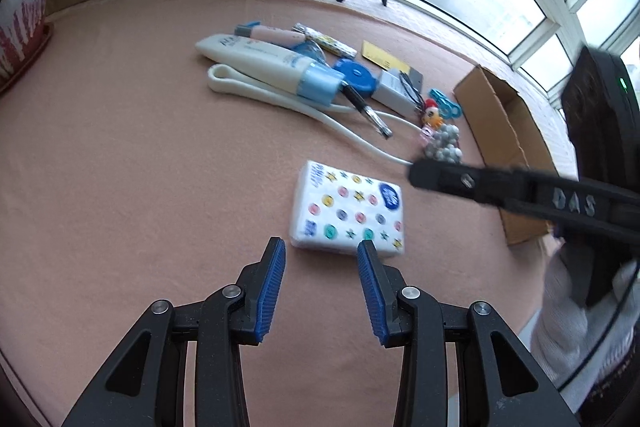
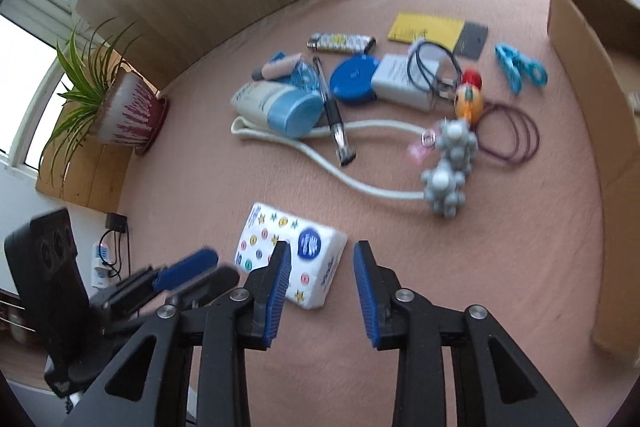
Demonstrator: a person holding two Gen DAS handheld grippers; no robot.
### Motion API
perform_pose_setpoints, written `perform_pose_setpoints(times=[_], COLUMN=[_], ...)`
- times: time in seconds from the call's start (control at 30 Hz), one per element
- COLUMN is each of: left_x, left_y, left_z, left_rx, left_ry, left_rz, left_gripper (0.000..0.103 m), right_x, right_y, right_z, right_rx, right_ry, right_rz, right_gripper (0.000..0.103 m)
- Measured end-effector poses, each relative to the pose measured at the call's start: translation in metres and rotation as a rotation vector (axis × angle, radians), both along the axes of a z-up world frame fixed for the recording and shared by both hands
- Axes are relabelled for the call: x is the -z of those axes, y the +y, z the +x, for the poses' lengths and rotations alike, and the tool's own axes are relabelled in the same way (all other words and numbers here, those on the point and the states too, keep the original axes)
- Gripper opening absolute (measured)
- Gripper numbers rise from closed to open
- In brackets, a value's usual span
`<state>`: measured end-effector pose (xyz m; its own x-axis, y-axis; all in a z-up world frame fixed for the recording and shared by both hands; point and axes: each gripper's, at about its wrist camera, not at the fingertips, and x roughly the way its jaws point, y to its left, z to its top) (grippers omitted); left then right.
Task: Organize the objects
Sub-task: 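Lower the right gripper onto the dotted tissue pack and close it, then lift the tissue pack with the right gripper and carry it over the box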
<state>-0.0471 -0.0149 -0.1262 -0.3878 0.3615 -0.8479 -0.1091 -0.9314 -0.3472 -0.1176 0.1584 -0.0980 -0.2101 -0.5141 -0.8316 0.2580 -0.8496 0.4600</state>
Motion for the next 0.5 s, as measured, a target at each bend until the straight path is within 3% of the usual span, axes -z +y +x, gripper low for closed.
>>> perform_pose_setpoints(times=[0.23, 0.5], left_x=[0.008, 0.009], left_y=[0.015, 0.007], left_z=[0.005, 0.001], left_rx=[0.003, -0.023], left_ry=[-0.02, 0.012], left_rz=[0.017, -0.027], left_gripper=[0.041, 0.045], right_x=[0.005, 0.032], right_y=[-0.032, -0.042], right_z=[-0.022, -0.021], right_rx=[-0.114, -0.18], right_ry=[0.016, -0.158], right_rz=[0.043, -0.024], right_gripper=[0.04, 0.04])
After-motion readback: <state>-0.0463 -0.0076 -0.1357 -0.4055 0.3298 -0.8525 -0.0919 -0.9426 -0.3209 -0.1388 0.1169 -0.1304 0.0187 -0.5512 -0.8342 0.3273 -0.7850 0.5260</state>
